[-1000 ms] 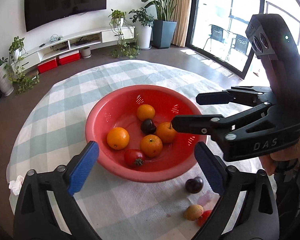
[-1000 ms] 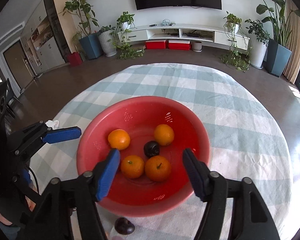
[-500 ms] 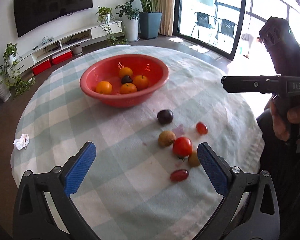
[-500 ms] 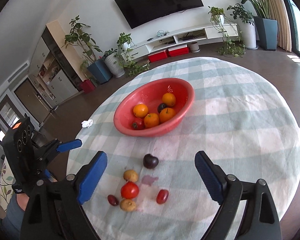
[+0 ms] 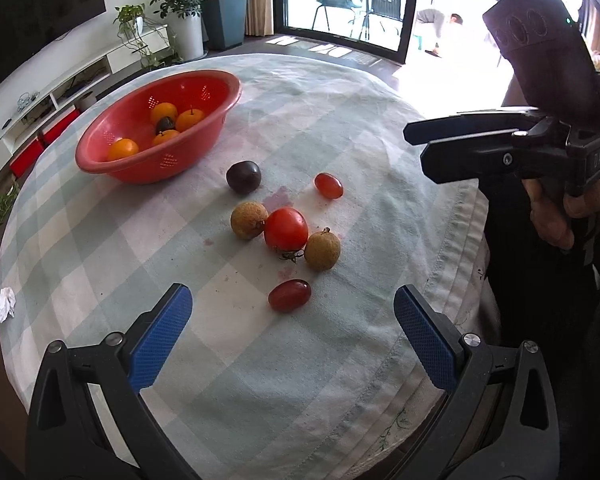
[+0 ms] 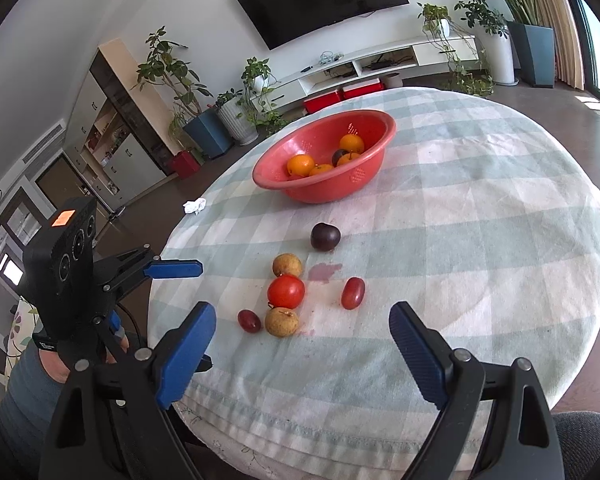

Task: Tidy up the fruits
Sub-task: 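Move both tools back toward the remaining fruits on the cloth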

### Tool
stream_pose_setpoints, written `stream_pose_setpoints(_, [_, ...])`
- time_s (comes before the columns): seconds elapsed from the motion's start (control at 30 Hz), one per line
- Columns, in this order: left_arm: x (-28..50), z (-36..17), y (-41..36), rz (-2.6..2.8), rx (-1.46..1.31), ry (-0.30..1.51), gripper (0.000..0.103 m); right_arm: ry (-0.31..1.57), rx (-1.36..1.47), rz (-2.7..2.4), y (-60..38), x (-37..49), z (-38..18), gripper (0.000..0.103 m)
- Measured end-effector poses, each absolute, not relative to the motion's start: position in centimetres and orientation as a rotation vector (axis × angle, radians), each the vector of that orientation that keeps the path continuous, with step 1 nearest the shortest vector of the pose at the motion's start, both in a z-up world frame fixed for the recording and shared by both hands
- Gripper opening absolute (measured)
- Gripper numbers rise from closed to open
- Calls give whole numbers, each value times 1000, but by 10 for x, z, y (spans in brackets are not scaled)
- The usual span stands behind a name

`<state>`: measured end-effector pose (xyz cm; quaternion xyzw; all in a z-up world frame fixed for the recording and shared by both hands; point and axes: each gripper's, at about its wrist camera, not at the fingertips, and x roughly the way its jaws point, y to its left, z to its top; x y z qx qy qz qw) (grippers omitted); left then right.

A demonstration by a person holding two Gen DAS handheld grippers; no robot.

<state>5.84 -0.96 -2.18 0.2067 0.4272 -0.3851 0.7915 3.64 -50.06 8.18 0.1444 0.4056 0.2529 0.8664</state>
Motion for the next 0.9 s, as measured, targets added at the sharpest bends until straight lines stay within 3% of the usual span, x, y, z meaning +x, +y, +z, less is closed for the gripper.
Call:
stream_pose_setpoints(0.37, [70, -44, -28, -970, 579, 981, 100, 851, 302, 517, -503, 33, 80, 90])
stream_pose_setpoints(0.53, [82, -52, -28, -998, 572, 1028, 68, 847, 300, 517, -503, 33, 80, 89])
stream_pose_setpoints(0.6, [83, -55, -29, -1009, 584, 1040, 61, 846, 300, 517, -503, 33, 80, 88])
stream_pose_setpoints(0.73, [82, -57, -30, -1026, 606, 1043, 57, 838, 298, 517, -504, 32, 79, 87])
stream_pose_setpoints(0.8, [83, -56, -30, -1028, 609, 1042, 47, 842, 299, 515, -504, 33, 79, 85])
stream_pose_setpoints(0.9, [85, -56, -31, -1028, 617, 1036, 46, 849, 300, 513, -504, 34, 80, 83])
